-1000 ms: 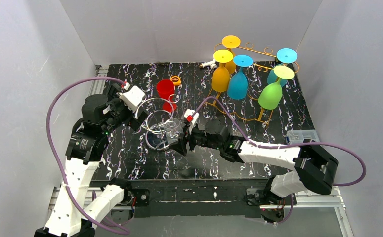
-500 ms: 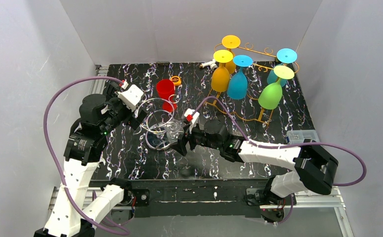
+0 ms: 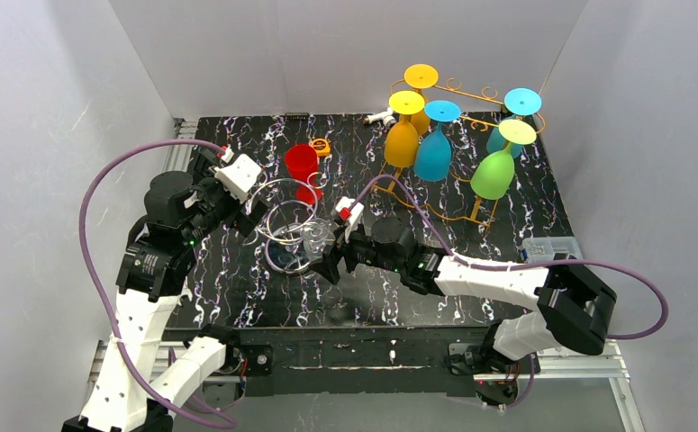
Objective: Place the wine glass upside down on the wine glass rack
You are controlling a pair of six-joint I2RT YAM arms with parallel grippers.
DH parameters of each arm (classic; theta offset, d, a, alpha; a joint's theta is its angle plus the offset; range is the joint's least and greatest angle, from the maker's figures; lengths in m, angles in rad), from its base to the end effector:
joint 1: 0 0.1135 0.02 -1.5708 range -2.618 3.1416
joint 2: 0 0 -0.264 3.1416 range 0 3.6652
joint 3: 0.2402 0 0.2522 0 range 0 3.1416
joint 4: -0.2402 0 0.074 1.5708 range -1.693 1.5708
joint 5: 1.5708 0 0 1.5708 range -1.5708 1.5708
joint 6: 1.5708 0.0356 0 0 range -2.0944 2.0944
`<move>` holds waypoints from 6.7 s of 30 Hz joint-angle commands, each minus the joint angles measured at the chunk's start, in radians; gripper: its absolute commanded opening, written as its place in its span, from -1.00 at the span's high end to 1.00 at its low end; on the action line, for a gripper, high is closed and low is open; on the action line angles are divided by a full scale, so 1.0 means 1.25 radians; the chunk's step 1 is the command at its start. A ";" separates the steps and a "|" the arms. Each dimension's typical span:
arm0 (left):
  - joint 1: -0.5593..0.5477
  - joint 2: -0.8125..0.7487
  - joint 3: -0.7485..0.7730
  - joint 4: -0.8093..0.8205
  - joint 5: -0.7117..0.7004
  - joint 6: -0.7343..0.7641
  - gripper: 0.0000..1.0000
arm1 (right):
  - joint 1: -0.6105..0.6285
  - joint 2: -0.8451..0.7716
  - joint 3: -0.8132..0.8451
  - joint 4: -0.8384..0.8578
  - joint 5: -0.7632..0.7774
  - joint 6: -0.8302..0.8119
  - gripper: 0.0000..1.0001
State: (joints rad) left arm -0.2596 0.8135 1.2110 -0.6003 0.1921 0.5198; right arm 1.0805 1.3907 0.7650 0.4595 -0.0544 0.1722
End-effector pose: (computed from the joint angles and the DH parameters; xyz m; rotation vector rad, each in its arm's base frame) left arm 0.1413 -0.0446 0.4336 0.7985 1.5795 0.0181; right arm 0.1464 0.2783 0.2603 -0.8437 1.6319 0.9515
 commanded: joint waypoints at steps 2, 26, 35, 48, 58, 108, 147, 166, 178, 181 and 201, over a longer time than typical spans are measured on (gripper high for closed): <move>-0.003 0.007 0.034 -0.009 -0.012 -0.008 -0.99 | -0.003 -0.025 0.043 -0.003 0.025 -0.012 -1.00; 0.008 0.072 0.099 -0.015 -0.071 -0.054 -0.99 | -0.003 -0.155 0.067 -0.202 0.004 -0.025 -1.00; 0.165 0.155 0.117 0.018 -0.015 -0.054 -0.99 | -0.003 -0.287 0.162 -0.427 0.063 0.003 -1.00; 0.291 0.205 0.129 -0.058 0.055 -0.090 -0.99 | -0.003 -0.031 0.616 -0.686 0.158 -0.032 -1.00; 0.339 0.261 0.149 -0.086 0.063 -0.121 -0.99 | -0.003 0.186 0.816 -0.696 0.111 -0.057 -0.57; 0.342 0.220 0.088 -0.097 0.092 -0.095 -0.99 | 0.020 0.312 0.842 -0.591 0.049 -0.125 0.97; 0.342 0.162 -0.008 -0.132 0.244 -0.087 -0.99 | -0.019 0.391 1.042 -0.822 -0.040 -0.178 0.97; 0.328 0.166 -0.165 -0.034 0.495 -0.176 -0.99 | -0.043 0.510 1.300 -1.020 -0.096 -0.238 0.97; 0.286 0.159 -0.187 0.015 0.517 -0.220 -0.99 | -0.052 0.487 1.319 -1.072 -0.082 -0.250 0.97; 0.276 0.160 -0.189 0.015 0.513 -0.221 -0.99 | -0.052 0.486 1.327 -1.074 -0.076 -0.252 0.97; 0.159 0.177 -0.210 0.062 0.465 -0.262 -0.88 | -0.051 0.480 1.391 -1.101 -0.046 -0.251 0.97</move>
State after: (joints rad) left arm -0.0368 1.0370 0.9543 -0.5526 0.7467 0.2207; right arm 1.0077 2.0209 2.4069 -1.0500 -0.0929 -0.1402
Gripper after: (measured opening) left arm 0.946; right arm 0.256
